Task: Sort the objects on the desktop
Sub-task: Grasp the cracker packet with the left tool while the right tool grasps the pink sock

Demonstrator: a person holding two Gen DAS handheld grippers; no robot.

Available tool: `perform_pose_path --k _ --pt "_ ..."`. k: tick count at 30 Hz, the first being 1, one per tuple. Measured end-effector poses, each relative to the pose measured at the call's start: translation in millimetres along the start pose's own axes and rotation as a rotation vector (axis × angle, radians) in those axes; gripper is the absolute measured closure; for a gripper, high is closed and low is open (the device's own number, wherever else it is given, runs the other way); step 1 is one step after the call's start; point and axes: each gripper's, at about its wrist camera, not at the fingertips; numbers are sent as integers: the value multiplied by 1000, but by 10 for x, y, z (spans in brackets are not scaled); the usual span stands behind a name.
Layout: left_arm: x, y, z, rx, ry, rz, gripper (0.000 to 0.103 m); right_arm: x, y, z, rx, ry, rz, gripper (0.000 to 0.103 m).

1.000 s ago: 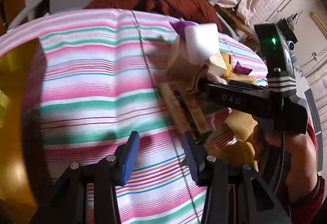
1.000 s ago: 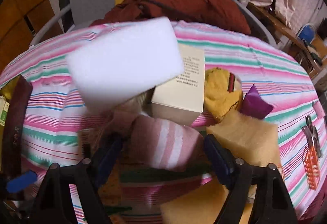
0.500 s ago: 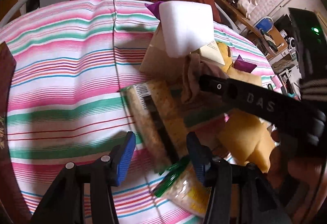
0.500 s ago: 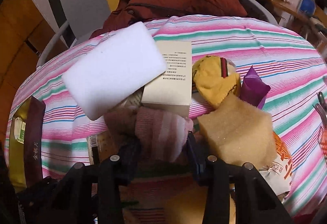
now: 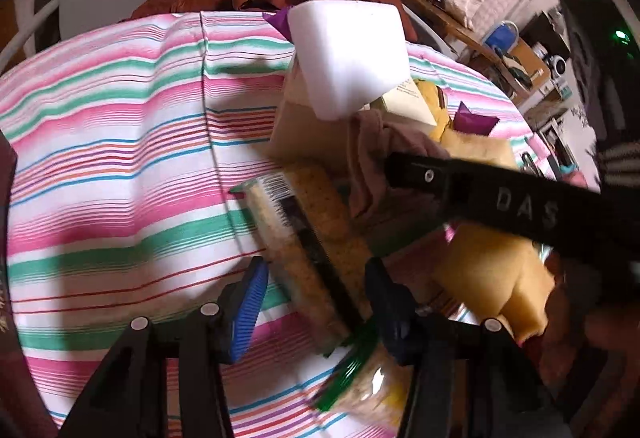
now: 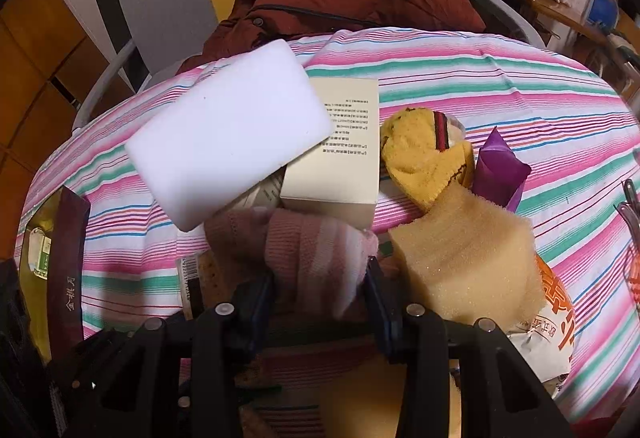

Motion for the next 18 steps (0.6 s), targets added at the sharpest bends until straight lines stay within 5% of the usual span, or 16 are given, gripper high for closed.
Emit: perform_pose_path --k 7,14,18 --pt "101 48 267 202 -48 15 50 8 -5 -1 -2 -1 -6 60" --pt "-44 105 -175 19 96 10 43 29 -31 -40 -16 2 -6 60" --pt "-14 50 -112 -19 61 -42 44 27 -27 -26 -12 2 -5 60"
Point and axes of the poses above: each gripper's, at about its wrist camera, not at the fingertips, and x roughly against the way its jaws point, z to its left, y to its top, and after that the axes turned 1 degree about -y, right-handed
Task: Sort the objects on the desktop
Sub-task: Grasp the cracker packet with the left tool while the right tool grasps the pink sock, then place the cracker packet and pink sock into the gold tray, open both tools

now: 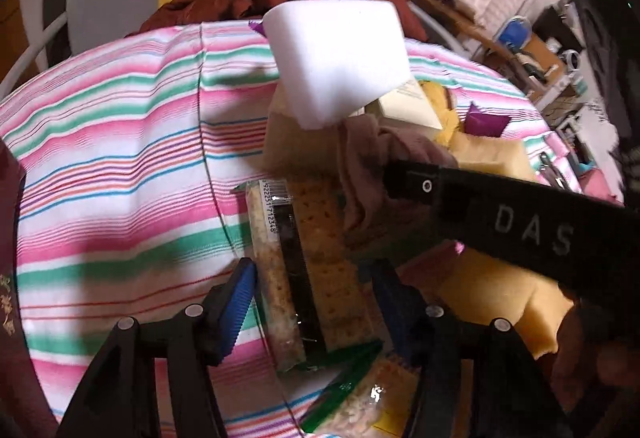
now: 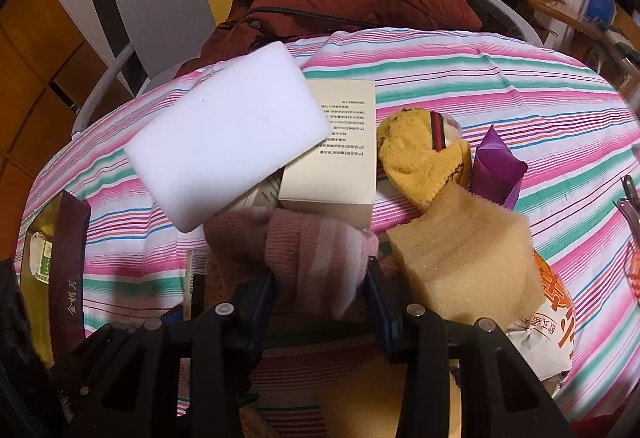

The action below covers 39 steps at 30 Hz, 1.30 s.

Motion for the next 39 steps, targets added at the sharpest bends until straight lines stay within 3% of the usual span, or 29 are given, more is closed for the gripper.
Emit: perform_pose_path --k 2,5,15,23,33,39 --pt "-26 -32 29 -8 -17 -23 51 5 -1 -7 -2 5 0 60" --pt "-20 -70 41 -46 -27 -36 54 10 2 -1 1 0 1 60" --pt "270 -306 518 138 -107 -64 57 12 -38 93 43 4 4 60" --pt "481 -481 723 200 -158 -82 57 34 -141 269 84 93 15 60" --pt "847 -645 908 227 -215 -125 57 88 -253 661 193 295 12 60" --pt "1181 -690 1093 256 -245 -182 57 286 -317 908 275 344 -81 60"
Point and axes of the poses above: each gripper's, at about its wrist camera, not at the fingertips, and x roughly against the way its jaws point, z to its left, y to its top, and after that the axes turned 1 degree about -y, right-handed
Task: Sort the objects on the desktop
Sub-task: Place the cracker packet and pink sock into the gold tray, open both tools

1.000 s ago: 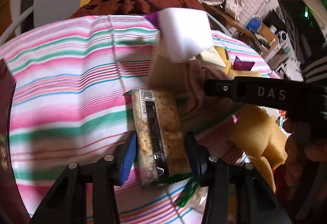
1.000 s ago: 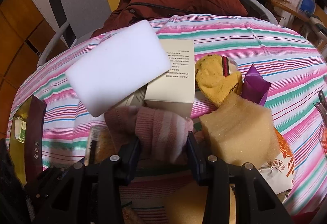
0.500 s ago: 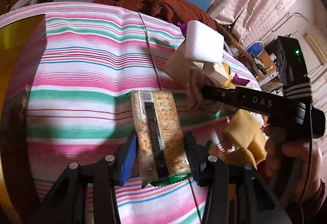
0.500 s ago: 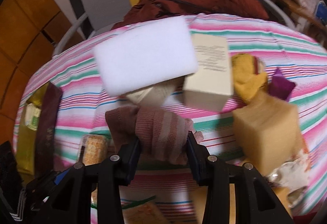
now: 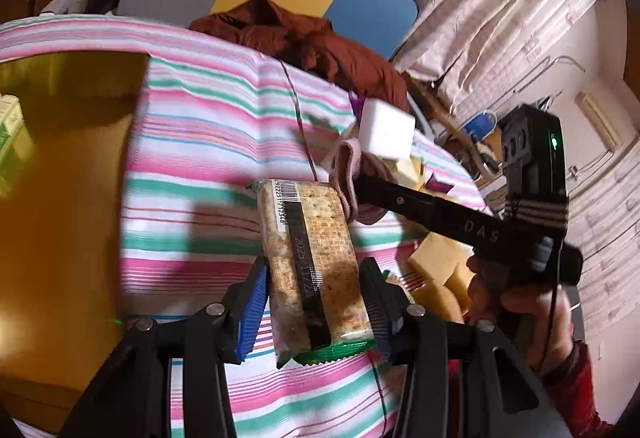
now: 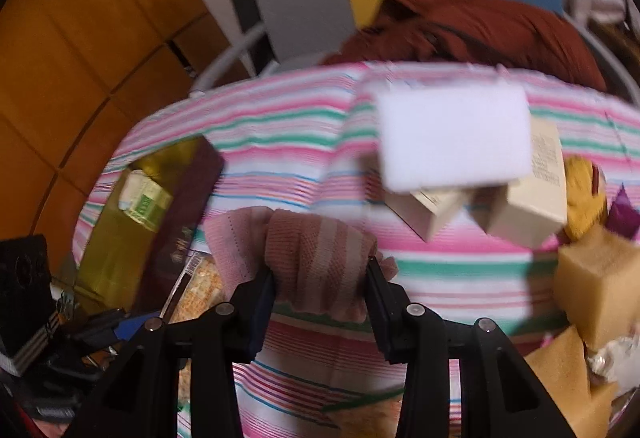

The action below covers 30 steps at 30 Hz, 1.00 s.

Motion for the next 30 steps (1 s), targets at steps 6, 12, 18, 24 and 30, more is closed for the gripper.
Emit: perform_pose_path --k 6,12,18,24,30 --pt "364 128 159 21 -21 -70 57 56 125 354 43 41 -61 60" --pt "650 342 522 41 49 -126 57 -97 315 856 135 63 -53 60" --pt "699 570 1046 70 132 -74 57 -370 522 1400 227 94 -9 60" --pt "559 790 1639 131 234 27 57 -729 634 1915 378 25 58 60" --pt "477 989 2094 201 317 35 58 -1120 709 2157 442 -26 110 60"
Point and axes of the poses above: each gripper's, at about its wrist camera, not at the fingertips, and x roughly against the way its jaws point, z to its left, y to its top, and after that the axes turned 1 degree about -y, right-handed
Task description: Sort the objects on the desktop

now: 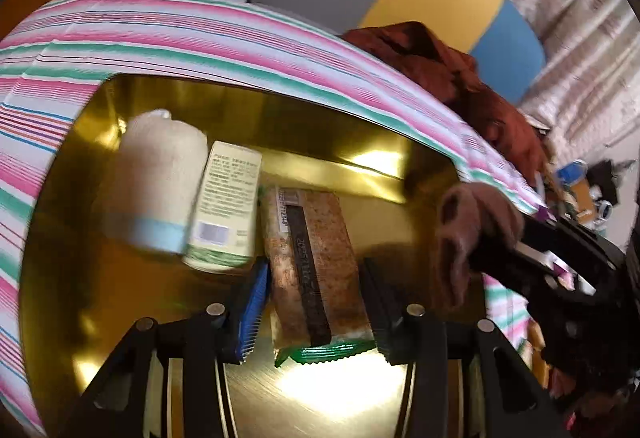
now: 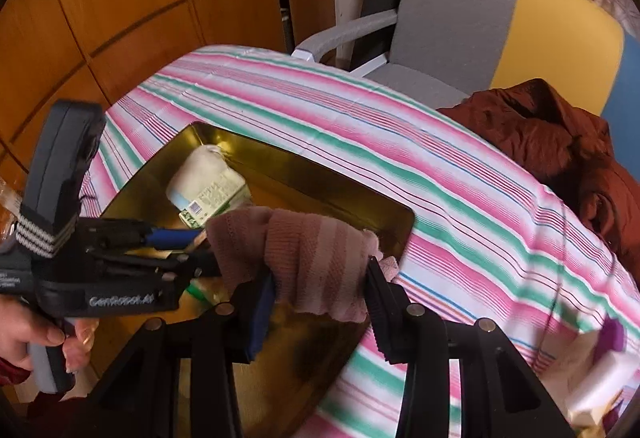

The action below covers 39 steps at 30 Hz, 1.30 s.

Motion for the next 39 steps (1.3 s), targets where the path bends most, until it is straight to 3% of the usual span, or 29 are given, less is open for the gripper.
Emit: perform_pose_path --k 2,4,6,9,12,23,27,39 --pt "-36 76 48 1 32 -18 58 -107 77 22 4 3 -4 54" --pt "-36 126 76 16 49 -27 57 -180 143 28 -16 -1 -29 34" --pt "-4 133 119 46 20 -26 57 -205 176 -15 -66 6 -52 30" --pt "71 100 121 62 -8 -34 50 -154 168 -108 -146 73 -88 28" --pt "176 38 67 64 -21 -88 46 -43 93 -132 -162 64 -112 27" --pt "377 -171 -271 77 5 -168 45 394 -319 -201 -189 65 -160 23" --pt "425 -351 -480 43 61 -169 45 520 -477 -242 -174 49 -162 22" --pt "411 -730 -1335 -122 -8 -144 45 770 -1227 -821 -261 -55 -98 21"
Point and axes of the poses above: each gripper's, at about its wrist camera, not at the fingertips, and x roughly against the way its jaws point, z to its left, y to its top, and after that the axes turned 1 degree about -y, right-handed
